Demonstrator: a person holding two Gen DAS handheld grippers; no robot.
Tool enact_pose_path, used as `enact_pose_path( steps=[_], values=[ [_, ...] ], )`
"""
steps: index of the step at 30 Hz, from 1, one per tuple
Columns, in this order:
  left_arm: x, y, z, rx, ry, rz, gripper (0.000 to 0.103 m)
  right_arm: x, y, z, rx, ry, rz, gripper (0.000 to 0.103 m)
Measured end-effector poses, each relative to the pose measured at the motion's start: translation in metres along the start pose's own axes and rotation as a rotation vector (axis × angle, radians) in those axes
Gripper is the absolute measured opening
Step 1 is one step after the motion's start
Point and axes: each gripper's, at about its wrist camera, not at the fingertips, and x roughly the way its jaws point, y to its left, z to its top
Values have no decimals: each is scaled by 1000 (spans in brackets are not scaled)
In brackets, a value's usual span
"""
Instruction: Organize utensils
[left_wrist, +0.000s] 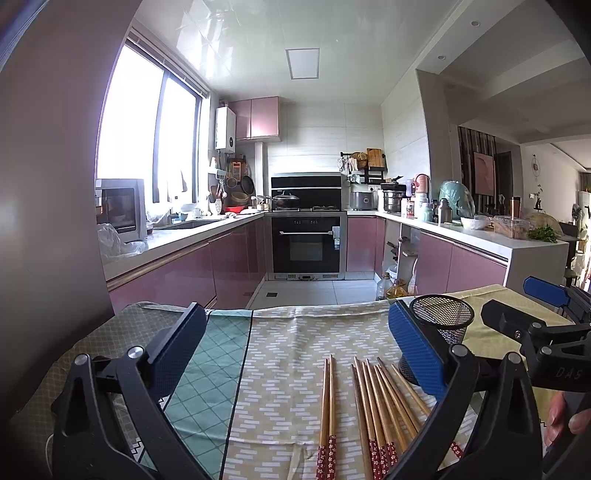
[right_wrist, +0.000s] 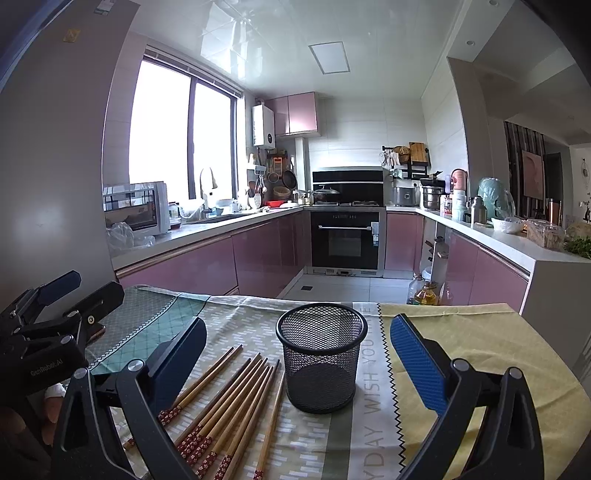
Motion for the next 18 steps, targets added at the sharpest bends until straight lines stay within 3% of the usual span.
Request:
enact_pose_path(
  steps=[18],
  values=[
    [-2, 1, -4, 4, -7, -2, 97, 5, -1, -2, 2, 7, 5, 97]
  ],
)
